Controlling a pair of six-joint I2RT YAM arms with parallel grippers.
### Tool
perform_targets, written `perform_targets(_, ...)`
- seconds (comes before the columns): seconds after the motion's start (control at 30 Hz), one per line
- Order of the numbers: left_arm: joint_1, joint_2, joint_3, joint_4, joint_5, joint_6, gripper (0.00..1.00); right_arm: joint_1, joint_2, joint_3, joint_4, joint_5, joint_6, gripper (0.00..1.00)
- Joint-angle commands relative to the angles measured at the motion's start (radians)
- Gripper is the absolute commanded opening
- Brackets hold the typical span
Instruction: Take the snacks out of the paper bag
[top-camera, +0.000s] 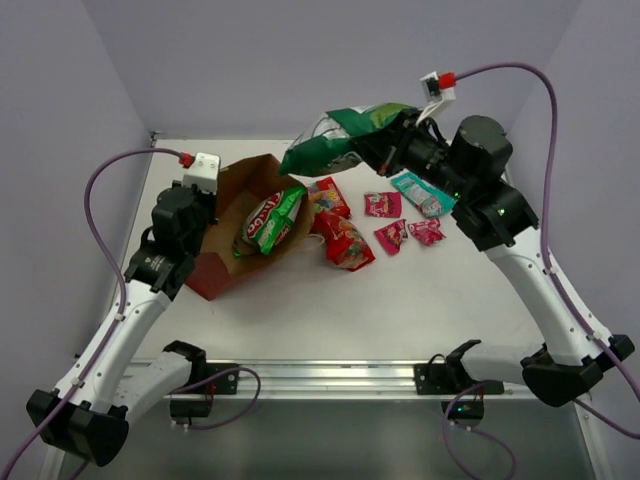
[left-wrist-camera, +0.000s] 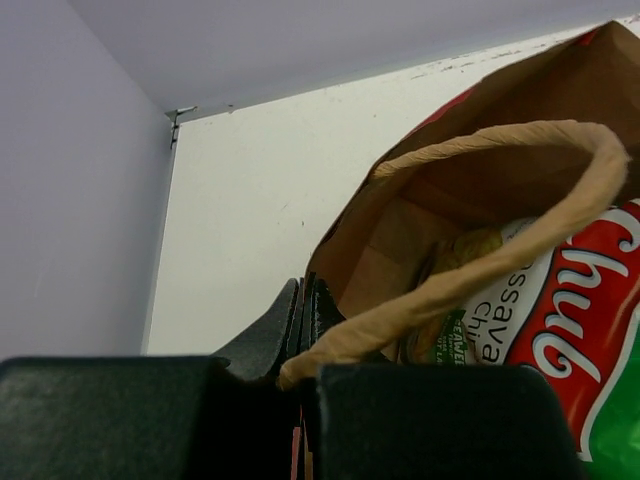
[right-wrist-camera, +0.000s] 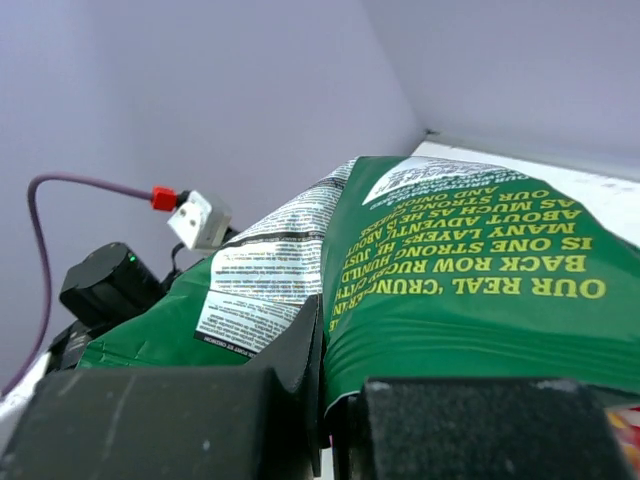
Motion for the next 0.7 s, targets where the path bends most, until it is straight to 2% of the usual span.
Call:
perform_targets(0.0, 0.004, 0.011, 0.014, 0.034, -0.023, 0.007, 0.00, -0.071, -0.007, -0.002, 0.000, -0.048, -0.092, 0.00)
perform_targets(0.17, 0.004, 0.000, 0.020, 0.031, -0.008, -0.003, 0.00, -0.194, 0.100, 0.016, 0.038, 0.025, -0.154, 0.00)
perform_targets(0.37, 0.004, -0.007, 0.017, 0.025, 0.031, -0.018, 0.00, -0.323, 0.425, 0.133, 0.164, -0.064, -0.103, 0.00)
perform_targets(0.4, 0.004, -0.009, 0.017, 0.025, 0.029, -0.016, 0.00, -0.330, 0.521, 0.200, 0.170, -0.077, -0.107, 0.00)
perform_targets(0.53, 0.003, -0.012, 0.012, 0.022, 0.038, -0.013, 0.00, -0.362, 0.741, 0.373, 0.176, -0.085, -0.132, 0.00)
perform_targets(0.6, 0.004, -0.015, 0.014, 0.022, 0.047, -0.013, 0.00, -0.372, 0.804, 0.423, 0.179, -0.082, -0.137, 0.08)
perform_targets(0.63, 0.004, -0.015, 0.014, 0.020, 0.049, -0.012, 0.00, -0.381, 0.842, 0.424, 0.184, -0.075, -0.141, 0.22)
perform_targets(0.67, 0.004, -0.015, 0.014, 0.020, 0.055, -0.010, 0.00, -0.385, 0.856, 0.414, 0.184, -0.062, -0.141, 0.32)
